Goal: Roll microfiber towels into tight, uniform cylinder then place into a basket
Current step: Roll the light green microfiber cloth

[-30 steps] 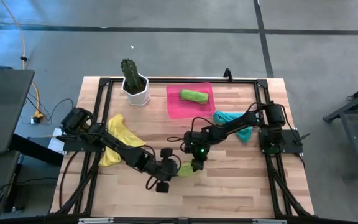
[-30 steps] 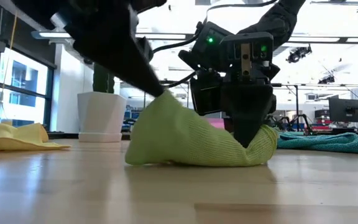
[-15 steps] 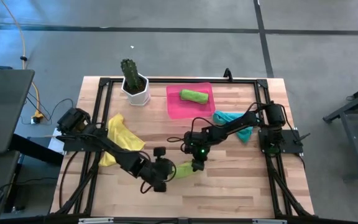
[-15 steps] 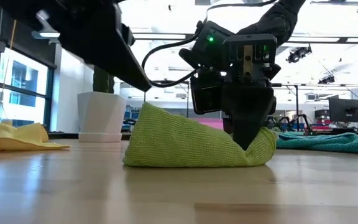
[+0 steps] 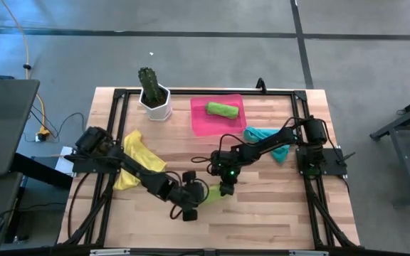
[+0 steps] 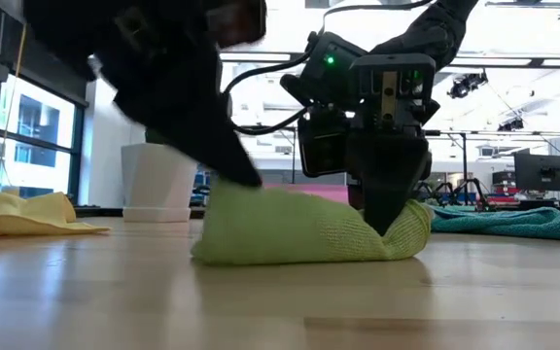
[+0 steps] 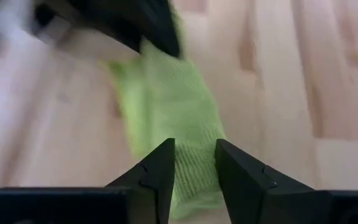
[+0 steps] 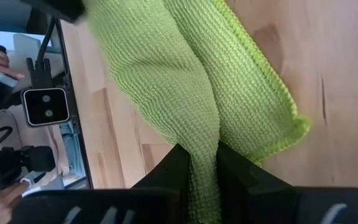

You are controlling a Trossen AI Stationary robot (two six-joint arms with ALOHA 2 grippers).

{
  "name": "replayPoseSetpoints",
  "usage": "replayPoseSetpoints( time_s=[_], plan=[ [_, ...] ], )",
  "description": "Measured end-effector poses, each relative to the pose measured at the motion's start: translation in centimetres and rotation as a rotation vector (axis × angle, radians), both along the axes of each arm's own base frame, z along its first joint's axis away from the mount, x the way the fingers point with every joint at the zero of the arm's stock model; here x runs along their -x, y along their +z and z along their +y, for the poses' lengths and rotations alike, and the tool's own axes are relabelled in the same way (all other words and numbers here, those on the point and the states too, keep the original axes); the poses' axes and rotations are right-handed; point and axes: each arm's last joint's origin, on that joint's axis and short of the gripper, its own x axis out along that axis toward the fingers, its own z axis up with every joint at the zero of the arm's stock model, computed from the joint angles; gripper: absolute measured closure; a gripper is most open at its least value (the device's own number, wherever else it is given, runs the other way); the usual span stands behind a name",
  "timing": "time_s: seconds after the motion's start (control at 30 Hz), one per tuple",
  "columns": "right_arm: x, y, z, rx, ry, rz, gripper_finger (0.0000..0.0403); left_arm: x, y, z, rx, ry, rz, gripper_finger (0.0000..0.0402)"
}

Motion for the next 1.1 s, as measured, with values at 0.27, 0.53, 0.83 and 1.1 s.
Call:
replayPoseSetpoints(
  time_s=[0.27,0.53,0.83,1.1],
  plan=[
    [0.0,0.0,0.0,0.009,0.005,-0.012,0.0363,-0.8,-2.7,-0.8,0.161,-0.059,0.052,0.0255],
    [-0.1,0.2,0.0,0.048,0.074,-0.088,0.0363,-0.9,-4.0,-0.8,0.209,0.101,0.059,0.0243],
    [0.6,3.9,1.0,0.391,0.406,-0.465,0.0339,-0.4,-4.2,-1.8,0.240,0.128,0.075,0.0273],
    [1.9,5.0,5.1,0.527,0.656,-0.619,0.0227,-0.2,-4.3,-1.8,0.219,0.116,0.096,0.0293]
  ],
)
